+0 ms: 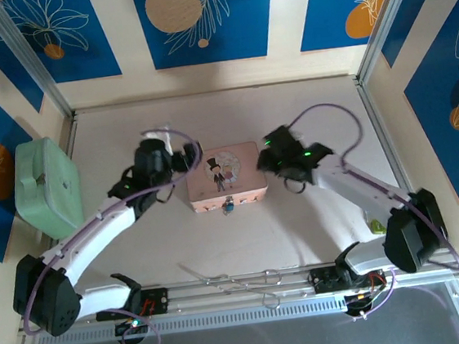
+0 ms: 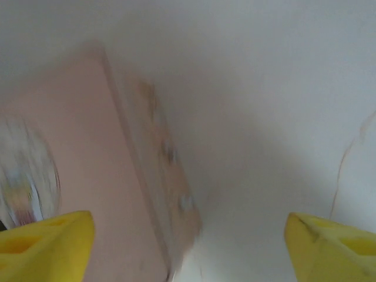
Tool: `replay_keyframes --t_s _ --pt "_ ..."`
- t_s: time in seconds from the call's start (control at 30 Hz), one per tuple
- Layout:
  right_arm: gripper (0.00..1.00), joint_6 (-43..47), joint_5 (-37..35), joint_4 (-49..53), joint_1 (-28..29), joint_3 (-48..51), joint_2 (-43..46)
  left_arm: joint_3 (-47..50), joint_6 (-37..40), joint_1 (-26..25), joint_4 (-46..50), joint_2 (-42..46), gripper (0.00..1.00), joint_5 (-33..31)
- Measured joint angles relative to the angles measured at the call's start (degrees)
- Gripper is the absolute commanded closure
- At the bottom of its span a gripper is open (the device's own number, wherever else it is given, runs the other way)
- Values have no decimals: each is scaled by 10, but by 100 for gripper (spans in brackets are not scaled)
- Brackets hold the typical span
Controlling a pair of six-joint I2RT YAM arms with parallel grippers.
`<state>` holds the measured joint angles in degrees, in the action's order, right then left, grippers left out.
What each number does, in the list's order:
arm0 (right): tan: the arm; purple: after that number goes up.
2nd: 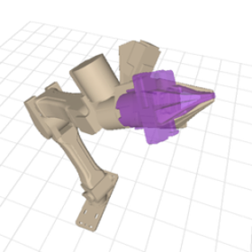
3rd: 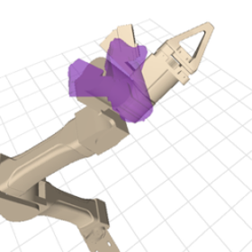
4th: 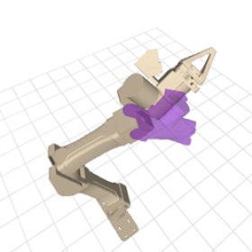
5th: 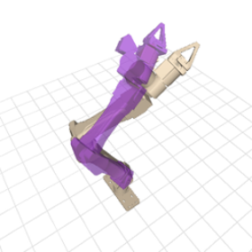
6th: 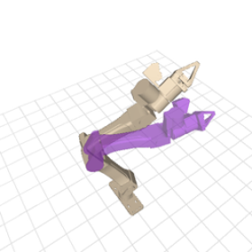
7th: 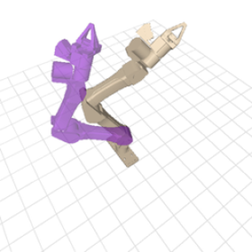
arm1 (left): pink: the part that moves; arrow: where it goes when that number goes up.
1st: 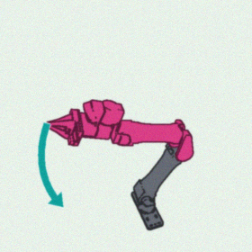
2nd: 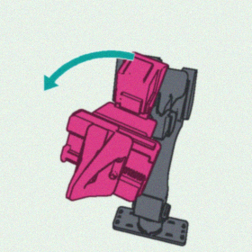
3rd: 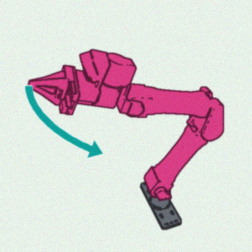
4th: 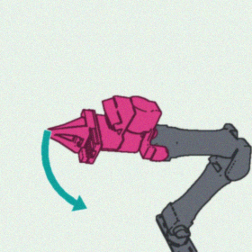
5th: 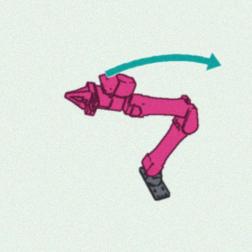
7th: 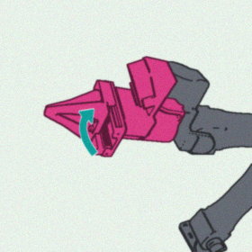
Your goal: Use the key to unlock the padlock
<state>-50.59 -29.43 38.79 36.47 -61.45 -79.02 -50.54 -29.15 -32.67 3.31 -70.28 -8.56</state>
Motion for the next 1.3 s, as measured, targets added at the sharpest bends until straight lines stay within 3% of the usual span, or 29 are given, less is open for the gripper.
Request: replay_keyframes --t_s 0.13,0.27,0.37,0.53,0.9,1.3 --pt "16 -34 -83 79 171 -40 -10 44 -31 -26 61 22 24 15" --pt "17 -57 -125 55 254 -9 -3 72 -64 -27 66 70 29 26" --pt "29 -56 -109 33 253 17 -16 90 -87 -27 64 88 34 27" --pt "35 -18 -41 -36 229 32 -37 129 -120 -27 49 90 41 44" --pt "44 2 10 -120 229 34 -103 167 -180 -27 20 91 39 71" --pt "37 -5 -15 -124 243 23 -140 174 -217 -27 21 80 33 75"
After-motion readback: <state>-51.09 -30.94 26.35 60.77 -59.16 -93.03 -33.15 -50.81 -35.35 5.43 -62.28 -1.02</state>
